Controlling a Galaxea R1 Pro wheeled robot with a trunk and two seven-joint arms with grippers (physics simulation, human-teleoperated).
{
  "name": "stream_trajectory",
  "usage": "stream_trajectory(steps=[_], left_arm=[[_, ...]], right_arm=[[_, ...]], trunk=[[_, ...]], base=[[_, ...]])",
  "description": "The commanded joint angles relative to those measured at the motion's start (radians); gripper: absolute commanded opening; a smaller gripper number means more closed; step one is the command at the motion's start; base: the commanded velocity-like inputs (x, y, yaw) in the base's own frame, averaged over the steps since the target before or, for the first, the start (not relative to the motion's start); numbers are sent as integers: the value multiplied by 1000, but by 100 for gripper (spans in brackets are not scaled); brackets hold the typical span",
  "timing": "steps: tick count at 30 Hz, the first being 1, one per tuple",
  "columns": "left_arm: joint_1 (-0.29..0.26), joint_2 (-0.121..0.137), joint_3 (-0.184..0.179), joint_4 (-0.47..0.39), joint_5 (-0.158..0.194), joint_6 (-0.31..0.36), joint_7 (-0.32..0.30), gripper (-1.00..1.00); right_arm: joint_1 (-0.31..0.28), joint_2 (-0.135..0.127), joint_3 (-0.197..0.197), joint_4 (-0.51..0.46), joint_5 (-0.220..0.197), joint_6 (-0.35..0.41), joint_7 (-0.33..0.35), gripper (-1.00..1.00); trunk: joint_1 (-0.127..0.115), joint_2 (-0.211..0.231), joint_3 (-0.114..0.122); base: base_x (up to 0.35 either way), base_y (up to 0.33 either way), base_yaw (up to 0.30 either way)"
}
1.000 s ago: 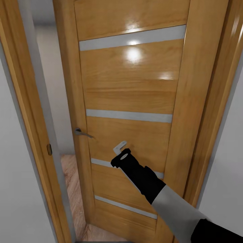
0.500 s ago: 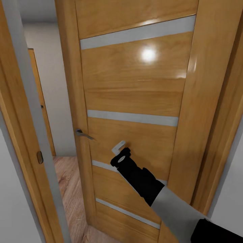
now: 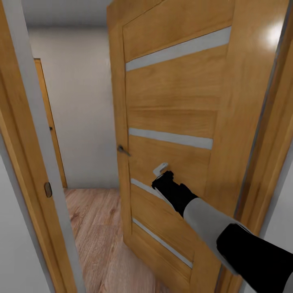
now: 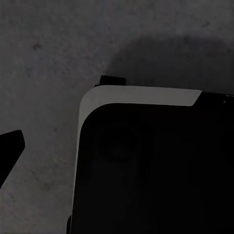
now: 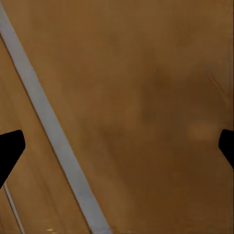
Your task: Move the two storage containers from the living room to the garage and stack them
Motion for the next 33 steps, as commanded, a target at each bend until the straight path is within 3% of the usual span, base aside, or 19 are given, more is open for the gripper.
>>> stream_trajectory(steps=[1,3,8,16,23,33], left_arm=[[0,0,1,0,9,-3,-1,100],[0,0,1,0,9,-3,-1,100],[0,0,1,0,9,-3,-1,100],[0,0,1,0,10,-3,0,100],[0,0,1,0,11,-3,1,100],[0,0,1,0,11,-3,1,100]], right_arm=[[-6,0,5,4,-10,2,-9,100],[-38,0,2,32,-15,-9,-9,100],[-51,0,-2,38,-13,-20,-9,100],[-46,0,-6,-139,-21,9,3,100],[-38,0,-6,-156,-107,44,69,100],[-38,0,-7,-150,-114,55,91,100]], trunk=[[0,-1,-1],[0,-1,-1],[0,-1,-1],[0,-1,-1],[0,-1,-1],[0,-1,-1]], base=[[0,0,0],[0,0,0],[0,0,0],[0,0,0],[0,0,0],[0,0,0]])
